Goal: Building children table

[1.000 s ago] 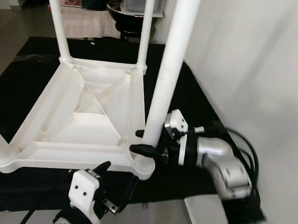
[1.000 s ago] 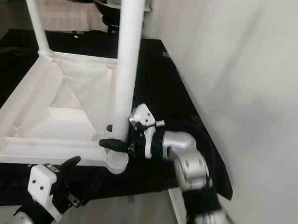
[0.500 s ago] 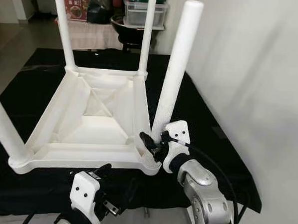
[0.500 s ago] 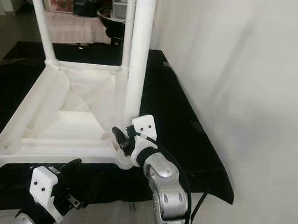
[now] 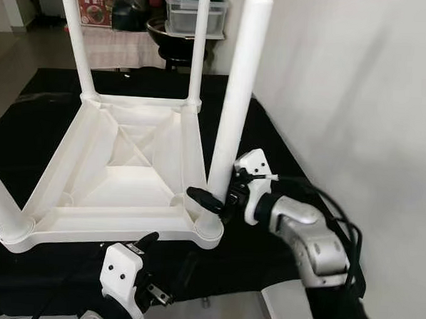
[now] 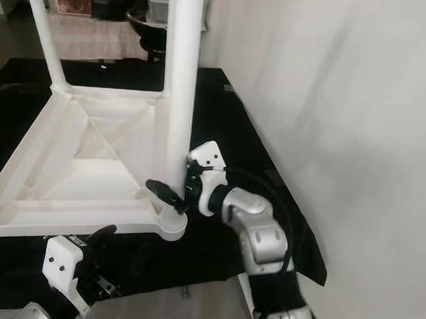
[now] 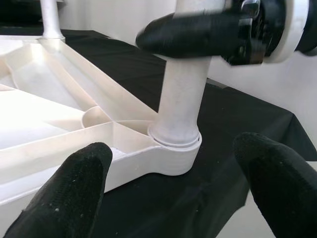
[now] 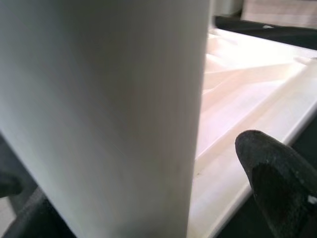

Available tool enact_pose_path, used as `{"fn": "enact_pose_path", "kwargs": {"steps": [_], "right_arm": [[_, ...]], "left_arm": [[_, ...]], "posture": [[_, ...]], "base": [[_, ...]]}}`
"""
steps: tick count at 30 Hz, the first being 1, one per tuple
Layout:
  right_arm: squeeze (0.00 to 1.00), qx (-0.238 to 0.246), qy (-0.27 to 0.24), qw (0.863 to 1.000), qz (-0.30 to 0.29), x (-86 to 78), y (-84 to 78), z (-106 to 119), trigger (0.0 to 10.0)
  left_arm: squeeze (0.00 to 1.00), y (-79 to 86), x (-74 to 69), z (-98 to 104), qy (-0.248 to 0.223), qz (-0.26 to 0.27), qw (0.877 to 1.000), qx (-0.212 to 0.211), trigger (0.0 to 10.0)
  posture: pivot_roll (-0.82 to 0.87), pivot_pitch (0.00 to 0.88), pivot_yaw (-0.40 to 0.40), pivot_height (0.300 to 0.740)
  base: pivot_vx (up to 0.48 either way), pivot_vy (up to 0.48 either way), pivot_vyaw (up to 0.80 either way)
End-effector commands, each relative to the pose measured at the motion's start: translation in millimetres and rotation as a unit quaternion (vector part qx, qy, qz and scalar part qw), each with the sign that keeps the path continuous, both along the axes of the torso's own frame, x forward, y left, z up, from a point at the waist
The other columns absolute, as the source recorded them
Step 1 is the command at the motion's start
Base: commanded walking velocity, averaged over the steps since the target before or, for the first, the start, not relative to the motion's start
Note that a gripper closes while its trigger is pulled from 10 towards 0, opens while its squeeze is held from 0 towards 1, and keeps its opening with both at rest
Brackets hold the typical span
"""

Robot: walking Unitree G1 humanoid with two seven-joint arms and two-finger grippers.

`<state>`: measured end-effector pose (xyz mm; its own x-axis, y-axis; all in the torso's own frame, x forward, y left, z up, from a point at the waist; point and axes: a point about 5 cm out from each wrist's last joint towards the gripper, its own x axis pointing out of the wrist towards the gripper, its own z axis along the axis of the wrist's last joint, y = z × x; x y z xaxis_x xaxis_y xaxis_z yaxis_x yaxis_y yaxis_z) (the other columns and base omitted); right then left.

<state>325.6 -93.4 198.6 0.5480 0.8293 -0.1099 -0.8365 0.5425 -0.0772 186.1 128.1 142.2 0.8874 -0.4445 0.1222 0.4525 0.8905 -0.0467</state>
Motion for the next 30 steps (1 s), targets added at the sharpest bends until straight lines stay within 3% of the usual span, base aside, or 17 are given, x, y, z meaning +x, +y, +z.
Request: {"fn": "enact_pose_path", "kwargs": {"steps": [1, 6, 7, 14, 15, 26, 30], "right_arm": [[0.0, -0.015, 0.01, 0.997, 0.071, -0.3, 4.5, -4, 10.0], [0.0, -0.021, 0.013, 0.987, 0.157, 1.0, 9.6, 0, 10.0], [0.0, -0.021, 0.018, 0.978, 0.209, 3.8, 13.1, 4, 10.0], [0.0, -0.031, 0.017, 0.971, 0.237, 11.7, 15.2, 5, 10.0], [0.0, -0.027, 0.019, 0.97, 0.24, 13.4, 15.3, 6, 0.0], [0.0, -0.034, 0.014, 0.98, 0.197, 23.9, 8.0, 2, 0.0], [0.0, -0.023, 0.003, 0.99, 0.142, 25.2, 0.1, 4, 0.0]], "left_arm": [[0.0, -1.7, -2.2, -2, 0.005, 0.003, 1.0, -0.001, 10.0], [0.0, -1.2, -4.7, -1, 0.005, 0.004, 1.0, 0.0, 10.0], [0.0, -1.1, -6.4, -1, 0.007, 0.003, 1.0, 0.001, 10.0], [0.0, -1.1, -9.2, 0, 0.01, 0.002, 1.0, 0.001, 10.0], [0.0, -1.2, -9.5, 0, 0.01, 0.002, 1.0, 0.001, 10.0], [0.0, -2.0, -9.8, -1, 0.012, 0.001, 1.0, 0.0, 10.0], [0.0, -2.0, -9.8, -1, 0.012, 0.002, 1.0, 0.0, 10.0]], "posture": [[0.04, 0.115, -0.116, 0.74], [0.05, 0.124, -0.112, 0.74], [0.06, 0.129, -0.11, 0.74], [0.06, 0.139, -0.106, 0.74], [0.06, 0.14, -0.105, 0.74], [0.05, 0.139, -0.102, 0.74], [0.05, 0.137, -0.103, 0.74]], "base": [[0.0, 0.0, 0.0], [0.0, 0.0, 0.0], [0.0, 0.0, 0.0], [0.0, 0.0, 0.0], [0.0, 0.0, 0.0], [0.0, 0.0, 0.0], [0.0, 0.0, 0.0]]}}
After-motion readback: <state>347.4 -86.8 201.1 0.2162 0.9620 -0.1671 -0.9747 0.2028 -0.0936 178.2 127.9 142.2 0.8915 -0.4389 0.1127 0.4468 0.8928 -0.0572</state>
